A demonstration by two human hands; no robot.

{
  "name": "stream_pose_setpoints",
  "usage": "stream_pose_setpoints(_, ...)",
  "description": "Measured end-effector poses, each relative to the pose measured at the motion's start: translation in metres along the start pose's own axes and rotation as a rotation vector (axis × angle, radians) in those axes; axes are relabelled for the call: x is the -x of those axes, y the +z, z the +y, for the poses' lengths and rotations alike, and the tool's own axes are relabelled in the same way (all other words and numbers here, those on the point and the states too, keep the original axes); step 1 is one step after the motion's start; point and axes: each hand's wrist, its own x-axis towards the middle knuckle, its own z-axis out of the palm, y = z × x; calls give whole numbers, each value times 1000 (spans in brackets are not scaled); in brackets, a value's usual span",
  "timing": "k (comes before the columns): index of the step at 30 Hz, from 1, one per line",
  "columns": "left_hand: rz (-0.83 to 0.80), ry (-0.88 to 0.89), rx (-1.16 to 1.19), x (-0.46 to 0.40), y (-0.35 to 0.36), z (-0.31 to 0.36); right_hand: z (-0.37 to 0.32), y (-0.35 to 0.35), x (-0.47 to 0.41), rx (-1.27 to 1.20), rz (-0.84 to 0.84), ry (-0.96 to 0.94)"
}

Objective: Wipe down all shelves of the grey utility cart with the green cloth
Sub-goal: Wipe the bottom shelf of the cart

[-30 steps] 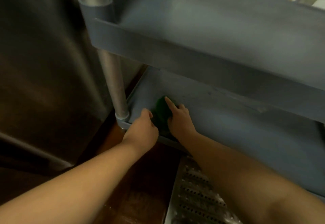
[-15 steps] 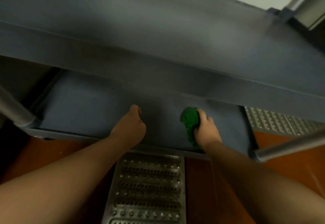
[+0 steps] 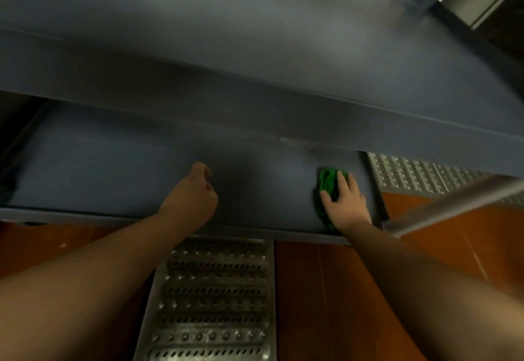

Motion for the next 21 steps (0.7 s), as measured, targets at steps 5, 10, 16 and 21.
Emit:
stream_pose_setpoints(5,-11,-5,3,1,-12,-9,-2,15,11,-11,87,42)
stream_pose_setpoints(10,-60,-17,-18,10,-34,-24,-41,27,18,-118,83,61)
stream_pose_setpoints(16,14,-41,20,21,-79,-58,-122,64,40,-75,62,-12)
stream_pose_setpoints(21,60,-107,2,34,-125,-103,-210,106,73,-66,59,-74)
